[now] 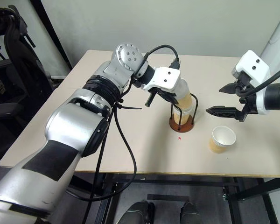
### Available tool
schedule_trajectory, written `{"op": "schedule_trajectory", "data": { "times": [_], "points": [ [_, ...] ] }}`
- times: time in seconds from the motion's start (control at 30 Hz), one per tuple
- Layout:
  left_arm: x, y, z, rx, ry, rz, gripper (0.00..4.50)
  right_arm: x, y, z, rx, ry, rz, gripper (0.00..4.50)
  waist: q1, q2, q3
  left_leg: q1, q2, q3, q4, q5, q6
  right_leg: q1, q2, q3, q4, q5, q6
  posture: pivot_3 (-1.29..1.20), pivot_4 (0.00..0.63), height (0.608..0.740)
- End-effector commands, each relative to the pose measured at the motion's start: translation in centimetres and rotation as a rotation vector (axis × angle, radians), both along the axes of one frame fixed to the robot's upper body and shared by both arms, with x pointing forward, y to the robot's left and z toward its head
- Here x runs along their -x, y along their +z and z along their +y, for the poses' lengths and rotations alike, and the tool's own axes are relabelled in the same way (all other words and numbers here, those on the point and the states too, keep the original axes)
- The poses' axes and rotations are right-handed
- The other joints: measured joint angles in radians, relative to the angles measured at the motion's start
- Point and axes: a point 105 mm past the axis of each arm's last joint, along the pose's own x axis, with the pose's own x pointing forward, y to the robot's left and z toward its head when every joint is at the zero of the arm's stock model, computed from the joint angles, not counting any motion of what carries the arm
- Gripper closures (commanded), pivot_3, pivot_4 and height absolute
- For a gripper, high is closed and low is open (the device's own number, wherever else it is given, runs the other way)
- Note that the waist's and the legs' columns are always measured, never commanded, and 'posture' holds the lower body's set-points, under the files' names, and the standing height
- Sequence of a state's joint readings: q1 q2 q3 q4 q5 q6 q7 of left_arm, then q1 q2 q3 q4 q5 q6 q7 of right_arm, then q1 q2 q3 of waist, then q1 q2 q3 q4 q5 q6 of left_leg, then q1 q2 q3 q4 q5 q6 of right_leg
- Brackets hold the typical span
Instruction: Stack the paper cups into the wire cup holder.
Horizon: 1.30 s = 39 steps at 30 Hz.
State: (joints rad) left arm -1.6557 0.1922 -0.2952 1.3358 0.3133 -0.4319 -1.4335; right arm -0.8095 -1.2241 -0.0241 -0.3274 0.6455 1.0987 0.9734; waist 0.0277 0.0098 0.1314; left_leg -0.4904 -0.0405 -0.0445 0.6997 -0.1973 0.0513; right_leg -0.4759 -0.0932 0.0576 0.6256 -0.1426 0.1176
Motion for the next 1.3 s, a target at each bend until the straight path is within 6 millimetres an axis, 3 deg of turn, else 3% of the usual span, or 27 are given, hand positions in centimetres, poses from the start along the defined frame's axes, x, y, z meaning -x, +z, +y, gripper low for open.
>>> {"op": "schedule_trajectory", "data": {
  "times": [0.03,0.1,0.2,0.53,0.57,0.83,0.97,1.1,1.2,1.3],
  "points": [
    [0.0,-0.1,0.0,-0.013,-0.005,-0.015,4.45,0.6,1.6,-0.2,0.012,0.002,-0.069,0.00,0.000,0.000,0.000,0.000,0.000,0.001,0.000,0.000,0.000,0.000,0.000,0.000,0.000,0.000,0.000,0.00,0.150,0.740],
    [-0.1,-0.2,-0.1,-0.015,-0.001,-0.020,4.45,0.7,1.6,-0.2,0.013,0.001,-0.067,0.00,0.000,0.000,0.000,0.000,0.000,0.001,0.000,0.000,0.000,0.000,0.000,0.000,0.000,0.000,0.000,0.00,0.150,0.740],
    [-0.1,-0.4,-0.1,-0.021,0.002,-0.017,3.87,0.7,1.5,-0.2,0.016,-0.001,-0.065,0.00,0.000,0.000,0.000,0.000,0.001,0.002,0.000,-0.001,0.000,0.000,0.000,0.000,0.000,0.000,0.000,0.00,0.150,0.740],
    [0.1,1.1,-0.3,-0.003,-0.001,-0.026,0.25,0.7,1.6,-0.6,0.024,-0.016,-0.065,0.00,0.000,0.000,0.000,0.000,0.000,0.002,0.000,-0.001,0.001,0.000,-0.001,0.001,0.000,0.001,0.001,0.00,0.150,0.740],
    [0.1,1.3,-0.3,0.001,0.001,-0.027,0.05,0.7,1.6,-0.6,0.024,-0.016,-0.065,0.00,0.000,0.000,0.000,0.000,0.001,0.002,0.000,-0.001,0.001,0.000,-0.001,0.001,0.000,0.001,0.001,0.00,0.150,0.740],
    [0.5,2.1,-1.1,0.079,-0.008,0.013,0.05,0.6,1.7,-0.7,0.021,-0.014,-0.071,0.00,0.001,0.000,0.000,0.000,0.001,0.002,0.000,-0.001,0.001,0.000,-0.001,0.001,-0.001,0.000,0.001,0.00,0.150,0.740],
    [1.1,4.8,-1.4,0.278,-0.005,0.136,0.05,0.7,1.3,-0.7,0.026,0.000,-0.064,0.00,0.000,0.000,0.000,0.000,0.001,0.003,0.000,-0.002,0.001,0.000,-0.002,0.001,-0.001,0.000,0.001,0.00,0.150,0.740],
    [1.9,8.4,0.4,0.453,-0.023,0.254,0.05,0.8,0.6,-1.0,0.026,0.010,-0.044,0.00,-0.001,0.000,0.000,0.000,0.000,0.004,0.000,-0.002,0.001,-0.002,0.000,0.001,-0.001,0.000,0.002,0.00,0.150,0.740],
    [2.0,10.9,3.7,0.560,0.003,0.299,0.05,1.3,-0.5,-1.2,0.045,0.026,0.008,0.00,-0.006,0.001,0.000,0.000,0.001,0.004,-0.001,-0.003,0.001,-0.002,0.000,0.001,-0.001,-0.001,0.001,0.00,0.150,0.740],
    [1.9,11.6,6.6,0.595,0.064,0.315,0.05,2.0,-2.4,-1.7,0.119,0.041,0.078,0.00,-0.010,0.001,0.000,0.001,0.002,0.002,-0.001,-0.004,0.000,-0.002,0.000,0.001,-0.001,-0.002,0.001,0.00,0.150,0.740]
  ]
}}
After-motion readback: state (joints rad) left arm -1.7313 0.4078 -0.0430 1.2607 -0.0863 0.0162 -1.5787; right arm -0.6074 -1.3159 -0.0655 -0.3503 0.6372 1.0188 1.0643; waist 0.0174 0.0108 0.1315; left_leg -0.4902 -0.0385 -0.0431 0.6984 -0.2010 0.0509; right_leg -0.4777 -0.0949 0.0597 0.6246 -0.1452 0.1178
